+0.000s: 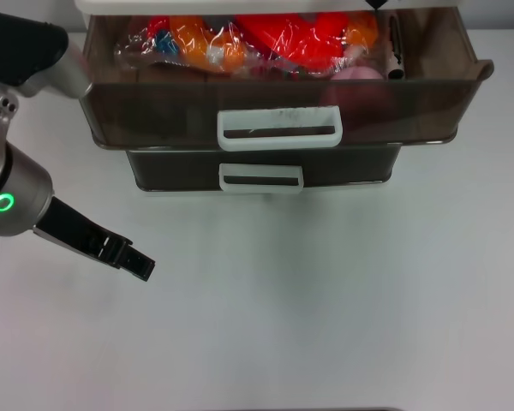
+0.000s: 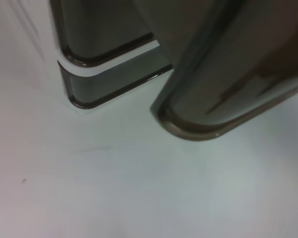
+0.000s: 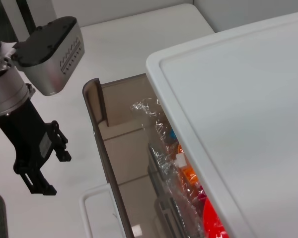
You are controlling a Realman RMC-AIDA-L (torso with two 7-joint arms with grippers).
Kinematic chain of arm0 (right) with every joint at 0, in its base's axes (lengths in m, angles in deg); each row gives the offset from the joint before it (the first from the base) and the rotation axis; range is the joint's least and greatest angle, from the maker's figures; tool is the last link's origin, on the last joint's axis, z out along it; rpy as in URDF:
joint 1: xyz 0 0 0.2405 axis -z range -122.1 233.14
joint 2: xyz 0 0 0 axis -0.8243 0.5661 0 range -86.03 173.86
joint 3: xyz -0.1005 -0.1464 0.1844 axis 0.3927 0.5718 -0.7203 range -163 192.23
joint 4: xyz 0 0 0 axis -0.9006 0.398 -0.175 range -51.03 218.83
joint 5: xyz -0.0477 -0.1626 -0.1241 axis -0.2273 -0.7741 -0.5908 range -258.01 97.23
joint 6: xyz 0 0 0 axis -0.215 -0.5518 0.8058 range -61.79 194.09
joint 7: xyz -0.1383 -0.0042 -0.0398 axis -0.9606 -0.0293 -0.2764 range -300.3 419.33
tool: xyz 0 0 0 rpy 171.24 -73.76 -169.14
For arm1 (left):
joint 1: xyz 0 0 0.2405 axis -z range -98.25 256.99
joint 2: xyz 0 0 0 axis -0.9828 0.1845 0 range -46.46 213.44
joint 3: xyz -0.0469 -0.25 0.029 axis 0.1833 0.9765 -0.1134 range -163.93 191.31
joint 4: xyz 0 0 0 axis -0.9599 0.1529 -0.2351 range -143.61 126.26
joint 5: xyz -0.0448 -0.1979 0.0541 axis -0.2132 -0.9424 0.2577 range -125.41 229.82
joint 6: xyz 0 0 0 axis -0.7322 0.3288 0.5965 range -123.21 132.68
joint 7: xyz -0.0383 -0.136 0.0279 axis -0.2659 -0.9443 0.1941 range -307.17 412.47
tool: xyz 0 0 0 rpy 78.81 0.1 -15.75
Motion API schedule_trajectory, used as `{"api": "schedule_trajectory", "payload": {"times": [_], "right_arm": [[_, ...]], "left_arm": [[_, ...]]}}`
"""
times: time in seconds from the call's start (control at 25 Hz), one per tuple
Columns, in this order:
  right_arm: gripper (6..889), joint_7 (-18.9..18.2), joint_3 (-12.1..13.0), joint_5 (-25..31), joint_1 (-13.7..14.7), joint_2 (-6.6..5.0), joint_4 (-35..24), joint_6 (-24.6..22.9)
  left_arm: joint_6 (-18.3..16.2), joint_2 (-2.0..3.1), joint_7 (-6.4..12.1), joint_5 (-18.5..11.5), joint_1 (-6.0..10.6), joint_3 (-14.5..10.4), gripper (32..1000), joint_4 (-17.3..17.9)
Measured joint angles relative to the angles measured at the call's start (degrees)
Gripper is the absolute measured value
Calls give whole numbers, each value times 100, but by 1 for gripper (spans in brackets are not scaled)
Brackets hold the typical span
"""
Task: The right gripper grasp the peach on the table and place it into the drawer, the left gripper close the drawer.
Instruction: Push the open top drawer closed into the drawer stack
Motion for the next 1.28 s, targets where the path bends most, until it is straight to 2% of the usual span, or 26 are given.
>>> {"api": "schedule_trajectory", "payload": {"times": [0.08,0.2,0.36,0.4,0.44,0.48,0.56,0.68,0.8,0.92,1.04,1.28], "right_arm": [[726,32,24,3,13,-1,-24,-4],[726,83,57,178,34,-17,-35,-19],[725,280,135,669,193,-192,-272,-25],[725,330,152,724,238,-223,-355,-26],[725,366,158,745,276,-242,-438,-27],[725,388,159,755,308,-252,-496,-27],[725,395,156,755,349,-256,-536,-29],[725,405,154,755,356,-269,-538,-29],[725,411,152,755,372,-273,-541,-29],[724,413,151,754,406,-277,-542,-29],[724,419,153,754,399,-281,-542,-29],[724,428,160,754,386,-284,-542,-29]], "left_arm": [[41,0,3,-4,-3,1,761,36],[265,4,9,-11,-13,-1,760,312],[660,7,27,-116,-28,-13,759,958],[790,6,109,-397,-31,-37,759,1270],[832,7,156,-534,-30,-47,759,1379],[832,7,156,-534,-30,-47,759,1379],[924,11,311,-903,3,-68,758,1613],[1073,11,472,-1139,79,-102,758,1901],[1212,11,571,-1196,208,-262,757,2107],[1256,12,761,-1158,441,-673,757,2159],[1301,18,858,-1001,718,-1100,756,2149],[1322,7,1062,-924,1153,-1506,744,2102]]}}
